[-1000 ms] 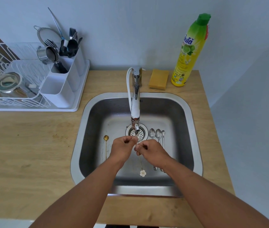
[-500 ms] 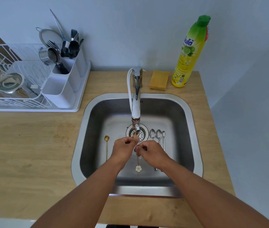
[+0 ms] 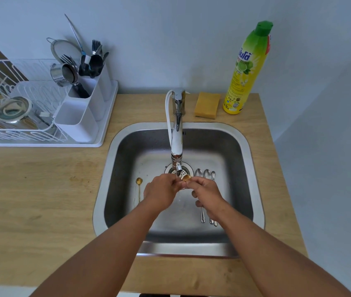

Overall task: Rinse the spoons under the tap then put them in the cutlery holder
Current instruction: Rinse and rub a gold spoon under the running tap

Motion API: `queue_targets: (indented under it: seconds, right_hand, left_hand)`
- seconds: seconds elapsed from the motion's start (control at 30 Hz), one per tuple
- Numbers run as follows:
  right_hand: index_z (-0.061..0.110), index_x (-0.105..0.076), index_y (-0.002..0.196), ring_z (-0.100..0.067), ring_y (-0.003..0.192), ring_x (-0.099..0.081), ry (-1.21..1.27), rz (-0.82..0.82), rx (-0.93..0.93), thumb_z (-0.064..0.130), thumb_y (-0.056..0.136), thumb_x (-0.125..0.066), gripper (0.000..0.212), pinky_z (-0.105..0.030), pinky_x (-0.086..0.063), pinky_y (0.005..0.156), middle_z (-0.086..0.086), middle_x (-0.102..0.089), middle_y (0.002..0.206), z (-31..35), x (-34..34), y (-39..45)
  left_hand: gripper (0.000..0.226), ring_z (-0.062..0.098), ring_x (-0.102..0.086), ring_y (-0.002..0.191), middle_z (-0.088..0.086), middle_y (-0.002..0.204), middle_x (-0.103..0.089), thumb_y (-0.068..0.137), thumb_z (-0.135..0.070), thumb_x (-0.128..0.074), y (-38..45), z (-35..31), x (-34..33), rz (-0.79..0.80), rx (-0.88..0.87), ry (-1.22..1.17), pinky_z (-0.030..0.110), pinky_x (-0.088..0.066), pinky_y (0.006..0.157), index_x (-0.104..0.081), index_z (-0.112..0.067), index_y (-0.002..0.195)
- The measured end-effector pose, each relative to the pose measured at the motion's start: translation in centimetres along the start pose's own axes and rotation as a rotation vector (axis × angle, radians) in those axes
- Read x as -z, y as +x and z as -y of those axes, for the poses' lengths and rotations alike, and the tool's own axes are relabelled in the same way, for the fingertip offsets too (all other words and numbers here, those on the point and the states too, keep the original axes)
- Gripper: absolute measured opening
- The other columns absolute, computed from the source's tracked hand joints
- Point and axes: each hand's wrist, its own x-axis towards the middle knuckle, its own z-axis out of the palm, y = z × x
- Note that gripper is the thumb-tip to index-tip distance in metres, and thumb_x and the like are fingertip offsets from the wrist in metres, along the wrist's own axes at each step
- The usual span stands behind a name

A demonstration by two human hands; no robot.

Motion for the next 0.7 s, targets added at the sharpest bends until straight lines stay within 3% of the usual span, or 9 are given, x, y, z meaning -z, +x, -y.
queue_targets:
  seconds: [0.1,0.17,0.23,0.37,0.57,0.7]
  right_hand:
    - [0.021,-0.082,0.094,-0.012,0.067,-0.040,0.041,0.050,-0.041,0.029,0.095,-0.071,0.014,-0.023,-0.032,0.047,0.002,-0.076,0.088,-0.1,0.1,-0.1]
    - [0.017,-0.079,0.096,-0.015,0.071,-0.041,0.017,0.035,-0.053,0.029,0.097,-0.070,0.015,-0.024,-0.033,0.049,-0.001,-0.072,0.089,-0.1,-0.1,0.0]
    - [0.017,-0.077,0.098,-0.016,0.071,-0.041,0.005,-0.015,-0.070,0.028,0.097,-0.069,0.014,-0.026,-0.035,0.050,-0.004,-0.067,0.089,-0.1,-0.3,0.2]
    - [0.019,-0.075,0.097,-0.014,0.066,-0.044,-0.032,-0.072,-0.085,0.031,0.098,-0.067,0.014,-0.026,-0.037,0.051,0.002,-0.068,0.086,-0.2,-0.6,0.1]
    - [0.016,-0.079,0.089,-0.010,0.056,-0.043,-0.056,-0.041,-0.040,0.028,0.092,-0.069,0.016,-0.022,-0.032,0.045,0.017,-0.068,0.064,-0.3,-1.9,-0.3]
    - [0.018,-0.077,0.089,-0.015,0.068,-0.044,-0.064,-0.036,-0.034,0.031,0.090,-0.071,0.015,-0.027,-0.035,0.052,0.003,-0.061,0.073,0.8,-1.8,0.3]
  left_hand:
    - [0.018,0.013,-0.069,0.088,-0.008,0.086,-0.074,0.099,-0.037,-0.066,-0.2,0.7,0.1,0.124,0.102,-0.404,0.027,-0.052,0.074,-0.077,-0.027,0.088]
    - [0.018,0.012,-0.068,0.098,-0.005,0.095,-0.075,0.100,-0.035,-0.065,-0.7,1.0,0.1,0.196,0.161,-0.542,0.028,-0.051,0.081,-0.079,-0.026,0.094]
    - [0.019,0.011,-0.066,0.097,-0.004,0.099,-0.075,0.101,-0.036,-0.063,-1.1,1.3,-0.2,0.246,0.199,-0.587,0.028,-0.050,0.084,-0.079,-0.026,0.097]
    - [0.025,0.006,-0.062,0.082,-0.004,0.096,-0.073,0.105,-0.027,-0.055,-1.8,1.9,-0.4,0.254,0.236,-0.601,0.020,-0.047,0.070,-0.077,-0.027,0.094]
    - [0.029,0.007,-0.056,0.073,-0.006,0.086,-0.067,0.104,-0.025,-0.052,-1.3,1.6,0.1,0.197,0.254,-0.617,0.015,-0.044,0.060,-0.078,-0.024,0.091]
    - [0.028,0.009,-0.054,0.069,-0.004,0.082,-0.066,0.104,-0.025,-0.054,-1.6,1.8,0.1,0.237,0.280,-0.699,0.016,-0.046,0.058,-0.080,-0.021,0.095]
